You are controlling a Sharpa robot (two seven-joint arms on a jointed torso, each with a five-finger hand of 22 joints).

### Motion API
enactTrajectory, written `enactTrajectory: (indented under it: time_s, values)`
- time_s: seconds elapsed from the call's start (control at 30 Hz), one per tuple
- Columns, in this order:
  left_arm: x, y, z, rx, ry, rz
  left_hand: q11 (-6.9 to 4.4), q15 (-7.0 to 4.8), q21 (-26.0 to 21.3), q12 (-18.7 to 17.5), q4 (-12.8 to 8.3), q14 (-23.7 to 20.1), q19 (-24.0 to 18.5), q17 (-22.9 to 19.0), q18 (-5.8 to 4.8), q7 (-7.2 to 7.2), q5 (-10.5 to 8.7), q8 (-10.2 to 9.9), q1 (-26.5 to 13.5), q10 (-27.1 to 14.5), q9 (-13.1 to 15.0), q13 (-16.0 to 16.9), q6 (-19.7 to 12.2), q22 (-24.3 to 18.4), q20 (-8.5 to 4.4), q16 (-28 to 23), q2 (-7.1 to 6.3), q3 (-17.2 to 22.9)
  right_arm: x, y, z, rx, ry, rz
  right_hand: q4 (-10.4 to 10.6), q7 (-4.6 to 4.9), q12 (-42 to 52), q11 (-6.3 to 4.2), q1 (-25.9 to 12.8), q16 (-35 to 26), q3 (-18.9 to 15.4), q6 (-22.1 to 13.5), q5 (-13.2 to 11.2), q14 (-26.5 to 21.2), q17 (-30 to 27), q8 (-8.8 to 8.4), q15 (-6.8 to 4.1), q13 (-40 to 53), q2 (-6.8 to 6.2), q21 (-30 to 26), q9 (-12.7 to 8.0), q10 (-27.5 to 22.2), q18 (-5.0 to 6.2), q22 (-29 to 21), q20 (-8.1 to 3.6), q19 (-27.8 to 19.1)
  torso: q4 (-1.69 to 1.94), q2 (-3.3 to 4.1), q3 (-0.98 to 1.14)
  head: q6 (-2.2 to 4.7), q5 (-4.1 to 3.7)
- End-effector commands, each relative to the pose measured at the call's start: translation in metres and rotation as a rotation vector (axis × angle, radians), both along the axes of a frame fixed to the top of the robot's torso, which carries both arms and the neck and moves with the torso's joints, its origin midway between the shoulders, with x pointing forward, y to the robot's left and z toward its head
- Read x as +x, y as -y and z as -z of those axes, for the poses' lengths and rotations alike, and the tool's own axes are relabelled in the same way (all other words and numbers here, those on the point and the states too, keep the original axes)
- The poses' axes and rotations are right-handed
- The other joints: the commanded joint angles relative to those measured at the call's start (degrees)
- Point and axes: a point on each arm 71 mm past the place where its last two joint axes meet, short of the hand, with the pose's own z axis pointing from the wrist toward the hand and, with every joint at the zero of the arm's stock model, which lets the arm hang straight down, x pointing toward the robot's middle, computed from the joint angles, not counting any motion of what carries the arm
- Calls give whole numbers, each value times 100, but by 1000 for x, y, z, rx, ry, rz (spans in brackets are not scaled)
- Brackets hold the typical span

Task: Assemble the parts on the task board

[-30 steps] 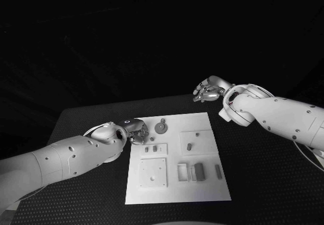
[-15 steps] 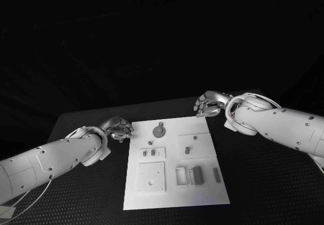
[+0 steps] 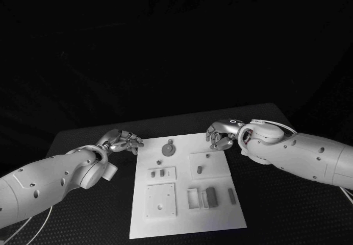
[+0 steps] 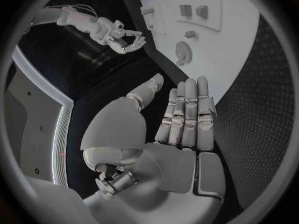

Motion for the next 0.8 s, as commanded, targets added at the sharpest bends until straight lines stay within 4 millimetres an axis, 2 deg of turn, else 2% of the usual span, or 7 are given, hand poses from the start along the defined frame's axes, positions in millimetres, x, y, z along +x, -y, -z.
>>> enactTrajectory:
  time_s: [0.03,0.23,0.3,0.37,0.43,0.63,0.8]
  values:
    - [-2,5,-4,-120,-21,30,9,87,-10,-12,-4,-31,-171,-33,-111,-1,15,52,-68,-89,-16,-53,-58,-183,72,-282,16,-73,-3,-4,4,-86,37,-47,12,-13,-48,-6,1,41,0,42,-29,49,16,21,-6,-11,-78,33,-8,66,36,9,-3,54,-2,-7,-71,40,-20]
    - [-3,7,-11,-150,-22,33,33,140,-10,-12,-8,-17,-248,-5,-87,1,4,77,-78,-147,-37,-121,-101,-375,129,-537,23,-158,-8,-12,13,-115,25,-67,15,-19,-122,-10,-11,64,-12,53,-31,104,51,27,-17,-17,-145,35,-16,93,36,25,-27,125,13,-17,-148,77,-21]
    - [-3,7,-11,-155,-20,31,35,143,-8,-13,-8,-13,-250,1,-85,2,4,78,-83,-153,-40,-128,-108,-392,133,-559,24,-170,-10,-15,14,-124,24,-73,20,-21,-139,-9,-20,64,-15,50,-31,108,55,25,-16,-19,-160,32,-19,93,36,26,-29,134,16,-19,-164,68,-13]
    - [-2,7,-12,-158,-22,25,36,145,-7,-13,-10,-7,-251,8,-83,3,4,81,-82,-157,-43,-135,-112,-408,135,-577,25,-178,-11,-18,16,-136,18,-81,22,-26,-152,-9,-27,63,-17,40,-31,110,60,20,-16,-20,-177,28,-23,98,36,28,-31,139,13,-24,-190,54,38]
    - [-1,6,-12,-164,-26,19,38,147,-7,-13,-10,-3,-254,16,-81,4,4,83,-83,-162,-46,-142,-117,-425,138,-597,24,-189,-14,-20,19,-152,13,-92,25,-28,-161,-9,-35,63,-19,39,-31,113,63,20,-16,-20,-189,26,-25,103,36,29,-32,145,11,-25,-204,23,61]
    - [1,5,-13,-163,-18,9,48,156,-7,-16,-10,0,-267,37,-79,13,4,91,-83,-184,-53,-162,-125,-471,148,-652,22,-215,-17,-24,23,-173,3,-105,39,-37,-187,-12,-45,70,-16,52,-29,129,77,27,-20,-20,-207,22,-27,121,36,34,-40,168,3,-29,-237,-38,109]
    - [3,5,-14,-164,-17,8,54,163,-7,-16,-10,0,-277,54,-78,18,4,98,-82,-199,-58,-176,-128,-503,154,-690,23,-230,-17,-24,27,-203,3,-105,36,-47,-207,-14,-37,73,-10,75,-28,136,86,41,-23,-20,-214,17,-25,134,36,38,-47,180,15,-32,-228,-82,107]
